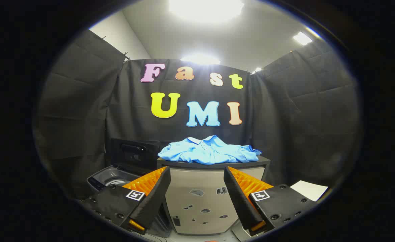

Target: Put the clothes into the washing machine and then close the washing machine lid.

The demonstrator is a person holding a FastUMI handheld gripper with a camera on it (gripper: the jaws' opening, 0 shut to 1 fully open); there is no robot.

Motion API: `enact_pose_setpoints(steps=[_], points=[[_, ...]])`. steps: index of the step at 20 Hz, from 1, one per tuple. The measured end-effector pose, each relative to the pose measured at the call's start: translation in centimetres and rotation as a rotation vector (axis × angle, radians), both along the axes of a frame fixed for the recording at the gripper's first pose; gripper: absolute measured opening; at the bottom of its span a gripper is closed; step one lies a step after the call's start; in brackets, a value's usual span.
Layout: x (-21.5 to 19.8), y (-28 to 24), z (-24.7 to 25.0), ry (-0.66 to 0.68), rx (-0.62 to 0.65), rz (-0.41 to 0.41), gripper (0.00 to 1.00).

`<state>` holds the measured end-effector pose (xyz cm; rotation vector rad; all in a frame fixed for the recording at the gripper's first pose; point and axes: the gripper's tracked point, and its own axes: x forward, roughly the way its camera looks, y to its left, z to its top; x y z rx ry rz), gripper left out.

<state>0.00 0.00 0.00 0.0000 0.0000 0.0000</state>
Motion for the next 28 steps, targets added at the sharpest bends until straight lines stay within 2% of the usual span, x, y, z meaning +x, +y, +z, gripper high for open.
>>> enact_pose_setpoints(steps=[28], points=[[-1.7, -3.5, 0.2, 0.0, 0.0, -0.062, 0.98]])
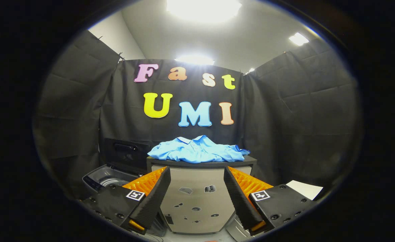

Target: Put the clothes into the washing machine and then close the washing machine lid.

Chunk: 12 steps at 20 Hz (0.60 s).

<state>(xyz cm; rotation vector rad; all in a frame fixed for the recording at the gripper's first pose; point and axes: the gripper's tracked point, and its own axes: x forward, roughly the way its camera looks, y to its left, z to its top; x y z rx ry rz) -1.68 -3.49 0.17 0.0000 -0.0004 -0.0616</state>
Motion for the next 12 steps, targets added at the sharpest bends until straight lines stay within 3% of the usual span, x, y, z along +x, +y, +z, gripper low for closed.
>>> enact_pose_setpoints(steps=[12], points=[[0.2, -3.1, 1.0, -0.016, -0.011, -0.049, 0.98]])
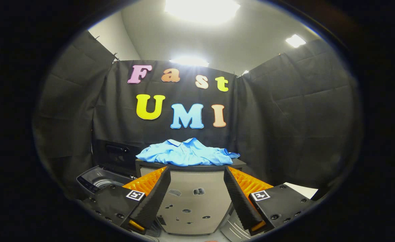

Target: Put the clothes into the washing machine and then close the washing machine lid.

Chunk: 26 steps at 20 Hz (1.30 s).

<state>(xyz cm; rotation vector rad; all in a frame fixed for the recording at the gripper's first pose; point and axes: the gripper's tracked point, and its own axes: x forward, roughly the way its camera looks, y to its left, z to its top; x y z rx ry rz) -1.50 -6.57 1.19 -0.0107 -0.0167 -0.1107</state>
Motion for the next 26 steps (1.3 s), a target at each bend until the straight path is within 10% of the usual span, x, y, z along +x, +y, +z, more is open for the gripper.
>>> enact_pose_setpoints(steps=[13, 26], points=[[12.1, -2.1, 5.1, 0.077, -0.012, 0.111, 0.99], [26.8, 1.6, -2.6, 0.533, -0.015, 0.305, 0.99]])
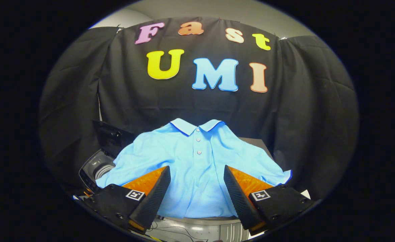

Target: Put the clothes into the washing machine and then close the washing machine lid.

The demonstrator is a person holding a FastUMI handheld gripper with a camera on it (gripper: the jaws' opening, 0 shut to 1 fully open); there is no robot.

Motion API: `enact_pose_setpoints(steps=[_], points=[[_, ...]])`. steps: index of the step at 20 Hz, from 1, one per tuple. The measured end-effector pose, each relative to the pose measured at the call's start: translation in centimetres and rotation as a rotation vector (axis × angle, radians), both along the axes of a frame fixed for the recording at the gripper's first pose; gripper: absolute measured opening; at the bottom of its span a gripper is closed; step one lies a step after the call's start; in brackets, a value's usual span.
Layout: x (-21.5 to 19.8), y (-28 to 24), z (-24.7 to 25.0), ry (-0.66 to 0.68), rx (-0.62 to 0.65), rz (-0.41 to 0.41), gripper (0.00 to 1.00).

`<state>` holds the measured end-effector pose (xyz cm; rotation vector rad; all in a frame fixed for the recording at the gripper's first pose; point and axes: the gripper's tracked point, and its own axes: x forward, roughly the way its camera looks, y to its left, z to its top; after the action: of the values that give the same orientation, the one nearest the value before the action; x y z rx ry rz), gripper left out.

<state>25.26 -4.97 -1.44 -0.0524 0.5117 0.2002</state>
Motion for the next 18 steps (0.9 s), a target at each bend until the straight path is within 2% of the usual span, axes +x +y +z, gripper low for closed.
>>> enact_pose_setpoints(steps=[6, 8, 11, 13, 16, 17, 18], points=[[2.3, 0.4, -3.4, 0.139, 0.003, 0.006, 0.99], [2.5, 0.9, -3.7, 0.163, 0.054, 0.012, 0.98], [2.6, 1.0, -3.1, 0.171, 0.017, 0.029, 0.95], [2.6, 1.5, -3.2, 0.18, 0.042, 0.053, 0.95], [2.3, 2.0, -3.4, 0.158, 0.068, 0.069, 0.36], [2.4, 1.9, -3.2, 0.162, 0.069, 0.068, 0.1], [2.6, 1.9, -3.3, 0.169, 0.076, 0.062, 0.1]])
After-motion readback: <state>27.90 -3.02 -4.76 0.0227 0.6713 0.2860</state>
